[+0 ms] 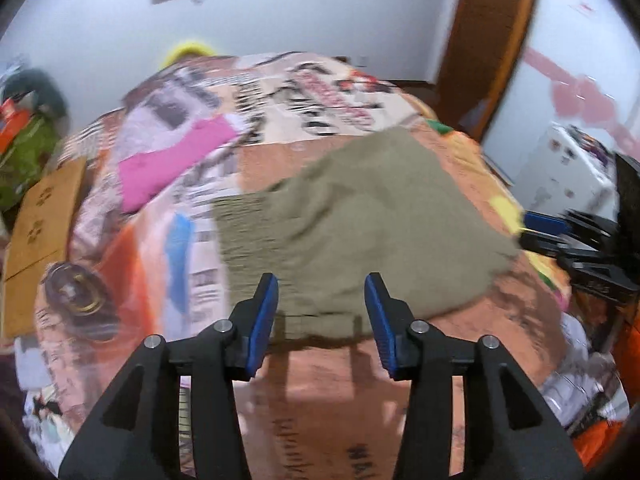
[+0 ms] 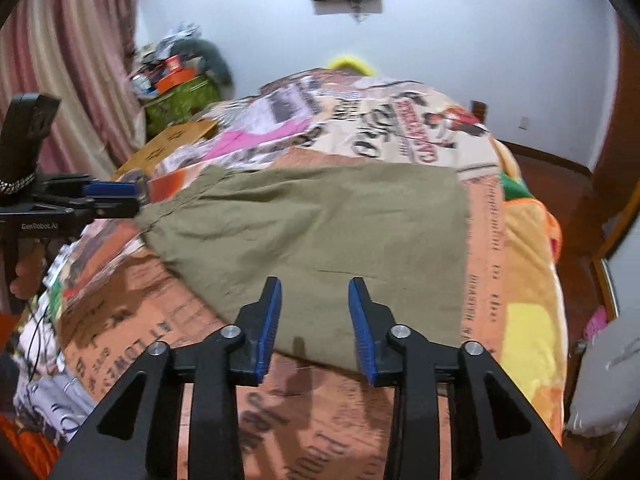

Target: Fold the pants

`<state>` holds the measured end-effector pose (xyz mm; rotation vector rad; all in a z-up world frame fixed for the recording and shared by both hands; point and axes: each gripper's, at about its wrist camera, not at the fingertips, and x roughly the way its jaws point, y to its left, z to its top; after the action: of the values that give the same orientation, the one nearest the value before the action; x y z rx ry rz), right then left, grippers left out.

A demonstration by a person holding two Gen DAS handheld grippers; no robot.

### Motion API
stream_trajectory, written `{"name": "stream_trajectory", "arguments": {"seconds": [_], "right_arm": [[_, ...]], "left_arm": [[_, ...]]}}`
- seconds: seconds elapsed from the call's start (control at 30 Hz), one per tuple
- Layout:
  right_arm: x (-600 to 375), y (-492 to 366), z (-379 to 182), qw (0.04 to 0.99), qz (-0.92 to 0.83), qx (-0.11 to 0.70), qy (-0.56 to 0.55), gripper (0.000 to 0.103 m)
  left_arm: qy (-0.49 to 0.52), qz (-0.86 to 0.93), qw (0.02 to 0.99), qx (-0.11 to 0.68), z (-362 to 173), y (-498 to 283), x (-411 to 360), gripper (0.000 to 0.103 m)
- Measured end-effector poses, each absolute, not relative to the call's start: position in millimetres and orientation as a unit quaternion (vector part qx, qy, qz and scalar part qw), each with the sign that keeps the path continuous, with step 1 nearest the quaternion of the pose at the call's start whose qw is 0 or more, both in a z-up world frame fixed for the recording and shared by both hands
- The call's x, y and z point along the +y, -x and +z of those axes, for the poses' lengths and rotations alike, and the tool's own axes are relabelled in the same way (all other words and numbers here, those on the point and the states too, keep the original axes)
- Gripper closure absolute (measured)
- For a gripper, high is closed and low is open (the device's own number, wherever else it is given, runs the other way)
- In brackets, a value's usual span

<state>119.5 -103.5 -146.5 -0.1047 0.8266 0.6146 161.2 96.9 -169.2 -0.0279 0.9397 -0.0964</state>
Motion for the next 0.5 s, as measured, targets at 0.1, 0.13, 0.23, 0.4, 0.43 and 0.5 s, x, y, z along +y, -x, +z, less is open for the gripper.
{"name": "stream_trajectory", "arguments": {"seconds": [0.1, 0.13, 0.23, 0.4, 0.43, 0.5], "right_arm": [[-117, -131, -159, 0.867, 0.271, 0.417, 0.019, 0.07], [-120, -135, -165, 0.866, 0.261, 0.427, 0.013, 0.07], [-124, -140, -187, 0.855, 0.242, 0.459, 0.013, 0.07], [-134, -141, -218, 0.837, 0.229, 0.496, 0.02, 0.07], [-137, -140, -218, 0.839, 0.228, 0.493, 0.02, 0.07], [-145, -139, -218, 0.839, 0.222, 0.497, 0.018, 0.071]], "left_arm": [[0.035, -0.018, 0.879, 0.475, -186, -170, 113, 0.056], [0.038, -0.013, 0.876, 0.48, -190, -172, 116, 0.056], [0.036, -0.004, 0.865, 0.5, -214, -175, 118, 0.049], [0.017, 0.003, 0.865, 0.502, -233, -169, 117, 0.044], [0.018, 0.0, 0.866, 0.5, -233, -169, 119, 0.044], [0.018, 0.001, 0.867, 0.498, -233, -168, 123, 0.042]]}}
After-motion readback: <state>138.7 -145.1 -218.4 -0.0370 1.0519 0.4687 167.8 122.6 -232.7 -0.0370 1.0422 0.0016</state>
